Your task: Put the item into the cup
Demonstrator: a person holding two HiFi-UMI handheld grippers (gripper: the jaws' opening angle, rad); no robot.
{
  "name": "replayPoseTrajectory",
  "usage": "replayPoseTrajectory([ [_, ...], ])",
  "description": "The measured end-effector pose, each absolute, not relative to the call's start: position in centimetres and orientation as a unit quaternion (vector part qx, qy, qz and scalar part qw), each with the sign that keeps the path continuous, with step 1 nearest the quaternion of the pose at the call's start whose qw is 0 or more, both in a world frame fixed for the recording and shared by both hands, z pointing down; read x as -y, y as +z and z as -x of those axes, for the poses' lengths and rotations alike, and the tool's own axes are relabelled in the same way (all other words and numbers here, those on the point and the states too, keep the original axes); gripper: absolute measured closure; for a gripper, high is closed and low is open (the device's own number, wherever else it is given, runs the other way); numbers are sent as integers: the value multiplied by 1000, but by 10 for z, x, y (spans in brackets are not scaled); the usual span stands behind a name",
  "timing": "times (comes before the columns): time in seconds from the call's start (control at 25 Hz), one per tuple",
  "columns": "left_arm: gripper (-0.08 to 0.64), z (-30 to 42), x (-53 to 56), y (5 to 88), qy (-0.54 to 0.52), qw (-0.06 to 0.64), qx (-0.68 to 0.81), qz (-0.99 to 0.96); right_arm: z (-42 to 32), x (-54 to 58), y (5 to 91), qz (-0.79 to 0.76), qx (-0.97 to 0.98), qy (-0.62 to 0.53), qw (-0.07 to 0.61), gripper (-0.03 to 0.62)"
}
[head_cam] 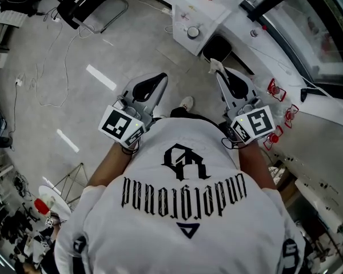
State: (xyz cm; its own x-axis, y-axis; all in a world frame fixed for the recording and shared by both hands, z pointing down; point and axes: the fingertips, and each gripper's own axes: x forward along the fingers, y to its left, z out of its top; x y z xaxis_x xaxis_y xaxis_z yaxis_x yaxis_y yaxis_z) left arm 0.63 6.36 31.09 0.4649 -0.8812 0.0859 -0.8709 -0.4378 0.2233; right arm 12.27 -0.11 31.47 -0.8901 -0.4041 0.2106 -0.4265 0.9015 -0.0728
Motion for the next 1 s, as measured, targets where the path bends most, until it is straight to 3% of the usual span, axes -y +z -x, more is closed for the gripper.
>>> replayPoseTrajectory([
  [0.32,545,-49,-5,297,-2,98,472,-876,-162,48,313,-248,963,64,87,540],
  [1.0,545,-24,85,295,7,96,371,-924,-149,103,313,-359,927,77,80,540],
])
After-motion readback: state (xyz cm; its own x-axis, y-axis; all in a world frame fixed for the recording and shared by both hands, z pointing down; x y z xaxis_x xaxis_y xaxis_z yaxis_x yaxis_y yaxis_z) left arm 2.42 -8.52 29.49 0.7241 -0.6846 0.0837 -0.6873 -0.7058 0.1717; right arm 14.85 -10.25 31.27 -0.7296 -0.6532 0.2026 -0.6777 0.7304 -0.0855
